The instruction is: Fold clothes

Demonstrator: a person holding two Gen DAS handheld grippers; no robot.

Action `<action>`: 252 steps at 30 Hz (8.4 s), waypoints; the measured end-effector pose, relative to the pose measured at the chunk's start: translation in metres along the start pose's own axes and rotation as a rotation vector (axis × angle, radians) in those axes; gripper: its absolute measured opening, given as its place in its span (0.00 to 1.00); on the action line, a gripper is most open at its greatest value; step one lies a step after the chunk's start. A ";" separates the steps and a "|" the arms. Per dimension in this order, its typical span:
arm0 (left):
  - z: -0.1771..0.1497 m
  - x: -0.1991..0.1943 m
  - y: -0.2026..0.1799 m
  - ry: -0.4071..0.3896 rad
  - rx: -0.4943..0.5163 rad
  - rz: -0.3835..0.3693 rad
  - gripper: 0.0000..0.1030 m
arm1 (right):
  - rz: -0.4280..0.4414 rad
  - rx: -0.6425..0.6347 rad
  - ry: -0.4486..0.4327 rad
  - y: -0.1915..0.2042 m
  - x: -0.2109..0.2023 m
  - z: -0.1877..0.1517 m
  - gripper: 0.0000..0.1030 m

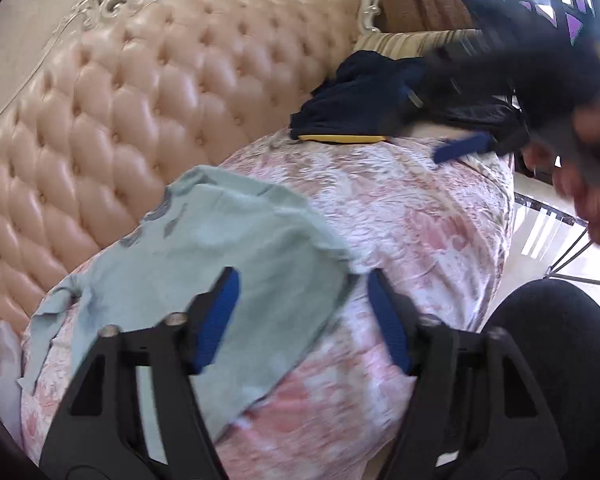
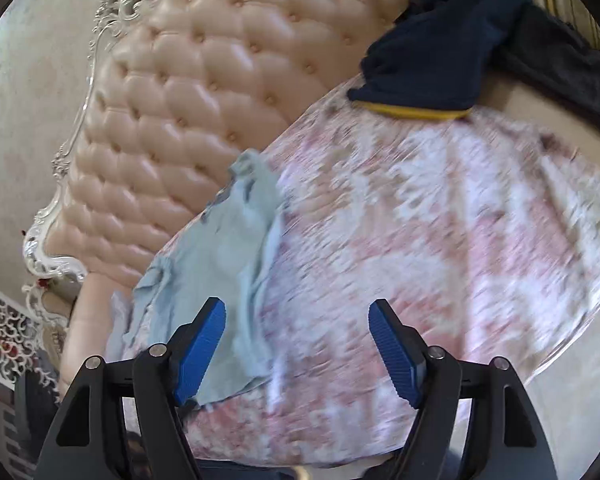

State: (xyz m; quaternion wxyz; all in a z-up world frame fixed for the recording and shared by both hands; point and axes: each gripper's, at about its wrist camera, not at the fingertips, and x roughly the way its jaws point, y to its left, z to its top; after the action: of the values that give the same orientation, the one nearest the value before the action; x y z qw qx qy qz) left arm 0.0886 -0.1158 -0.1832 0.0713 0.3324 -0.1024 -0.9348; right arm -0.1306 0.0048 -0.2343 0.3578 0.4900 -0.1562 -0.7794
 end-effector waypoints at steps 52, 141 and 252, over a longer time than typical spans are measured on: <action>0.019 0.012 0.029 0.065 -0.048 0.040 0.05 | -0.083 -0.222 0.022 0.060 0.029 0.109 0.04; -0.204 -0.076 0.280 0.222 -1.148 -0.168 0.03 | -0.019 0.003 0.202 0.081 0.073 -0.031 0.05; -0.118 0.097 0.551 0.690 -0.595 0.355 0.58 | 0.123 -0.479 0.605 0.280 0.271 -0.164 0.72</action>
State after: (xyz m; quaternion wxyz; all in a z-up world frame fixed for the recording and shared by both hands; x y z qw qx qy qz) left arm 0.1253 -0.6861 -0.2001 0.3511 0.5655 0.1438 -0.7323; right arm 0.0551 -0.3652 -0.3222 0.5381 0.5899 0.1137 -0.5912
